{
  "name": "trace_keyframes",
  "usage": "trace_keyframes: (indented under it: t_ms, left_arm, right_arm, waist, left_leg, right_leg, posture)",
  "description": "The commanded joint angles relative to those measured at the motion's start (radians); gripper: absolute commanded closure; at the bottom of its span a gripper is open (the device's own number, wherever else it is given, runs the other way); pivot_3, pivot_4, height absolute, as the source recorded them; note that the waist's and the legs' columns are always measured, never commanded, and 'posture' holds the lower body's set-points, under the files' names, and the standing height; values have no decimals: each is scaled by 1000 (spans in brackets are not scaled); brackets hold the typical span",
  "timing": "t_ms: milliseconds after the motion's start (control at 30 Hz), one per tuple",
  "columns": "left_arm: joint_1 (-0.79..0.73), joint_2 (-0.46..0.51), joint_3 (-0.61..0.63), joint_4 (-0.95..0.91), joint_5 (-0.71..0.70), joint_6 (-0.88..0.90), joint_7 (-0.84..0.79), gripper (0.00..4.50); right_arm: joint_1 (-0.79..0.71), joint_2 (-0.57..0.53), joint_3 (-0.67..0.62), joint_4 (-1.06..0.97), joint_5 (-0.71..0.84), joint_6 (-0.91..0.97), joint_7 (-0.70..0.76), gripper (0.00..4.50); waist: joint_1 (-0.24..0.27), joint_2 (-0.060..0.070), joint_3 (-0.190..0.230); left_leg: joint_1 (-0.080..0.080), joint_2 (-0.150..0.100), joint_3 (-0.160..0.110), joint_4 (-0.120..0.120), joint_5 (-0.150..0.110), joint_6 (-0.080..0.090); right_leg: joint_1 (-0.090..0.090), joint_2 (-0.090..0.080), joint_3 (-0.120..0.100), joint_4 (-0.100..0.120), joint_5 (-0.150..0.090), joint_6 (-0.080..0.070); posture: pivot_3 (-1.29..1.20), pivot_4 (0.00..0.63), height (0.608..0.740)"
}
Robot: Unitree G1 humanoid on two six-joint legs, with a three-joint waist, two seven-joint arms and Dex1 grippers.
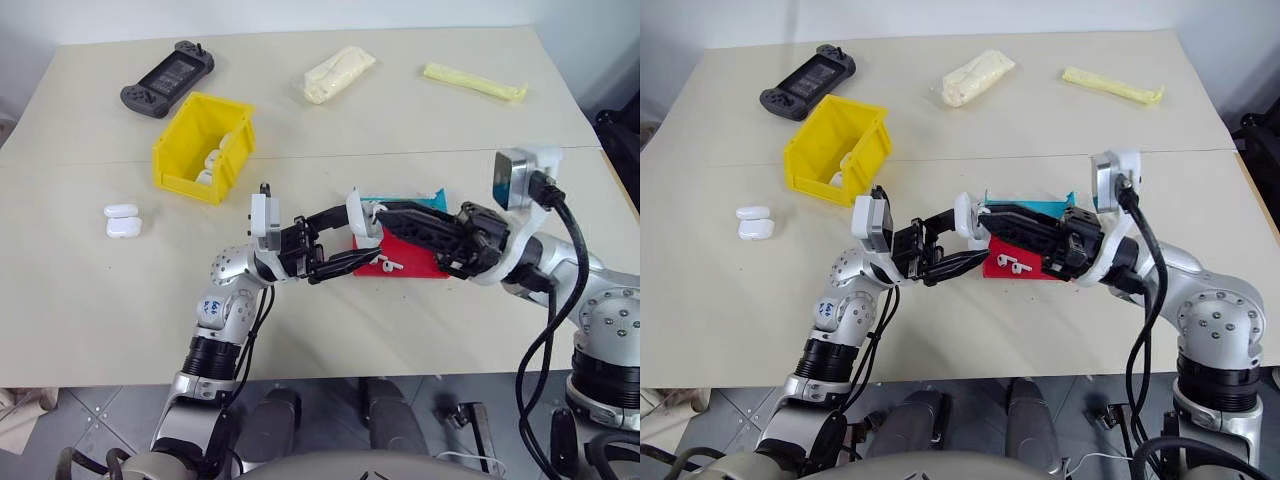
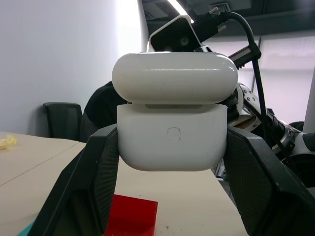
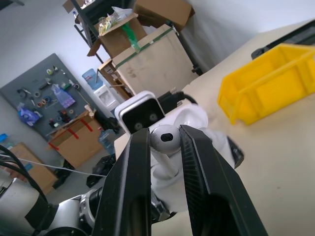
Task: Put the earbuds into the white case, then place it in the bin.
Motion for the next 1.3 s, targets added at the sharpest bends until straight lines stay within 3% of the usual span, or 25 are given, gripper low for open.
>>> trace_keyframes:
  t_ms: [33,333,467,600,733,933,1233,1300]
  left_arm:
    - [-2,-5,-5,-24,2,-15,3,1726]
    - [-5,-16,4,-27,-4,-30,3,1726]
    - [-10,-15,3,-20,9,-37,-5,1726]
    - [-10,20,21,-12,19,-29,-14,1726]
    - [15,101,45,-24,19,-12,-39,1726]
    - [31,292,50,8,126,-11,-35,1726]
    - [26,383,4,-69,199,61,-3,1726]
    - [4,407,-29,-120,268,149,73,1726]
  right_arm:
    - [12,5,9,-30,10,-17,3,4028]
    - [39,-28,60,6,-83,-5,1,4028]
    - [28,-44,73,3,-109,-12,30,2714]
    - [44,-98,8,5,-154,-60,96,1495]
    - [103,-207,-67,36,-209,-79,195,1495]
    - [227,-338,-96,95,-398,-209,399,1495]
    - [140,-317,-5,122,-575,-376,510,4457]
    - [103,-307,38,103,-597,-393,530,4457]
  waist:
    - [0,0,0]
    - [0,0,0]
    - [0,0,0]
    - [2,0,0]
    - [3,0,0]
    - [0,0,0]
    - [1,-1,0]
    - [0,-1,1]
  left_leg:
    - [0,0,0,0,0,0]
    - [0,-4,0,0,0,0]
    - [0,-4,0,0,0,0]
    - [0,-4,0,0,0,0]
    - [-1,-5,0,0,0,1]
    - [0,-4,7,-1,0,1]
    - [1,-3,7,-1,0,1]
    - [0,-3,7,-1,0,1]
  right_leg:
    - [0,0,0,0,0,0]
    - [0,0,0,0,0,0]
    - [0,0,0,-1,0,0]
    - [0,0,0,-1,0,0]
    - [0,-1,0,-2,0,0]
    - [0,1,0,-2,0,0]
    - [0,0,0,-1,0,0]
    - [0,0,0,-1,0,0]
  posture:
    - [0,150,740]
    - [0,150,740]
    - [0,150,740]
    - [0,150,740]
    - [0,150,740]
    - [0,150,740]
    - [0,150,740]
    - [0,150,740]
